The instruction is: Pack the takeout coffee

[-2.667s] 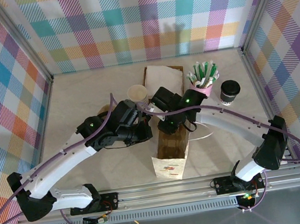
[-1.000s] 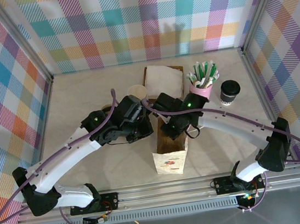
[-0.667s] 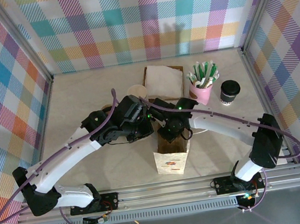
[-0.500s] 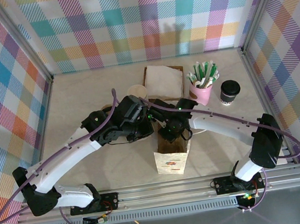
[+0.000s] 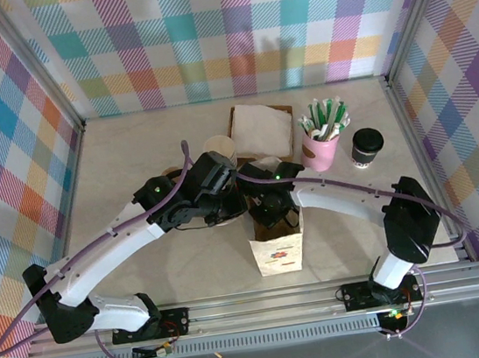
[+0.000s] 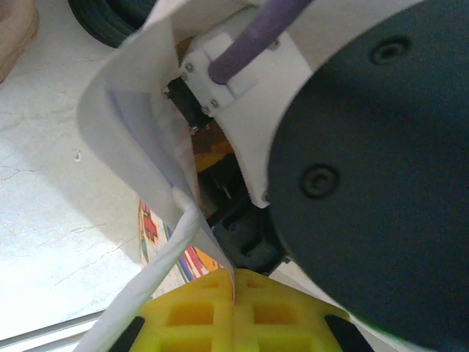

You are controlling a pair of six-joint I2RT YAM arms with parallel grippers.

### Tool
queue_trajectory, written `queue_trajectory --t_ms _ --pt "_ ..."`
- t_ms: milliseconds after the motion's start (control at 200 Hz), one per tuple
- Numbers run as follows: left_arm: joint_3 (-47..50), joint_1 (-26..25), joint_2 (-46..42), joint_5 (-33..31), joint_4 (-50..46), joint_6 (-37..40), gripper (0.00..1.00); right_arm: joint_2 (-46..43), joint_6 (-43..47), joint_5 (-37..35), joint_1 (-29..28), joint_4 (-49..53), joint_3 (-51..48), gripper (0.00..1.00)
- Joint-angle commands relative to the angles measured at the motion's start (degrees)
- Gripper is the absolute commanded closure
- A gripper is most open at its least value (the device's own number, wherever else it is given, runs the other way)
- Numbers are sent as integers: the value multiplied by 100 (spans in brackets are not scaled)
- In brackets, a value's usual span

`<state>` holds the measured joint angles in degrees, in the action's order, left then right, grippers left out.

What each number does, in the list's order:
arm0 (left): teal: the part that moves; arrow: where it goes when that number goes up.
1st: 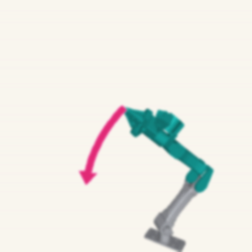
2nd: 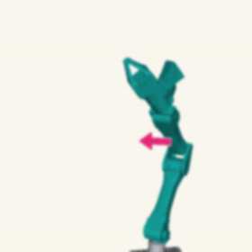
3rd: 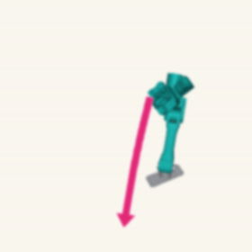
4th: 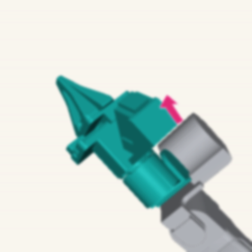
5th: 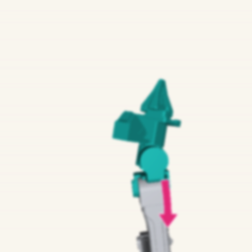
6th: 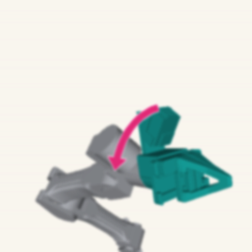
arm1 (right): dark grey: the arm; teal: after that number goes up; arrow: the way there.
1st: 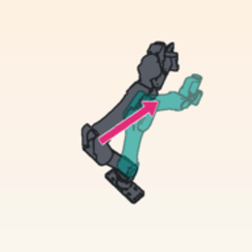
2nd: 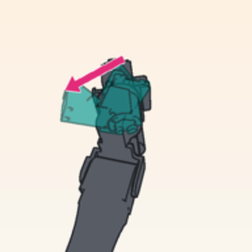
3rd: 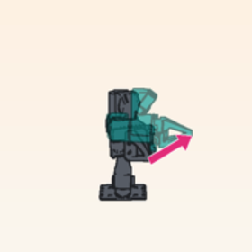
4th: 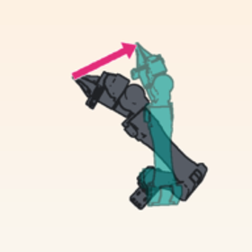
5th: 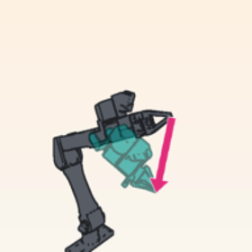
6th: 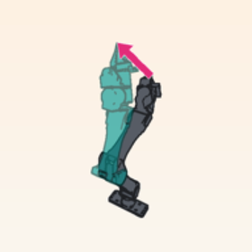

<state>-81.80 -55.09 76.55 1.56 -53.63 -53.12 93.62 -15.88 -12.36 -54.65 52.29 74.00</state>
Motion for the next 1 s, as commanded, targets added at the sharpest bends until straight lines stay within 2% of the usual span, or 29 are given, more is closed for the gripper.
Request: queue_trajectory --t_ms 0,360,545,995 --pt "-78 -107 25 59 188 122 100 209 50 184 -18 -52 -139 80" --pt "-368 -107 63 -509 -291 192 100 90 -29 554 -19 301 -329 81" --pt "-477 -192 68 -760 -232 362 100 -160 -100 559 -28 392 -393 83" --pt "-262 -408 109 -1040 -39 355 100 525 32 777 -27 19 -412 78"
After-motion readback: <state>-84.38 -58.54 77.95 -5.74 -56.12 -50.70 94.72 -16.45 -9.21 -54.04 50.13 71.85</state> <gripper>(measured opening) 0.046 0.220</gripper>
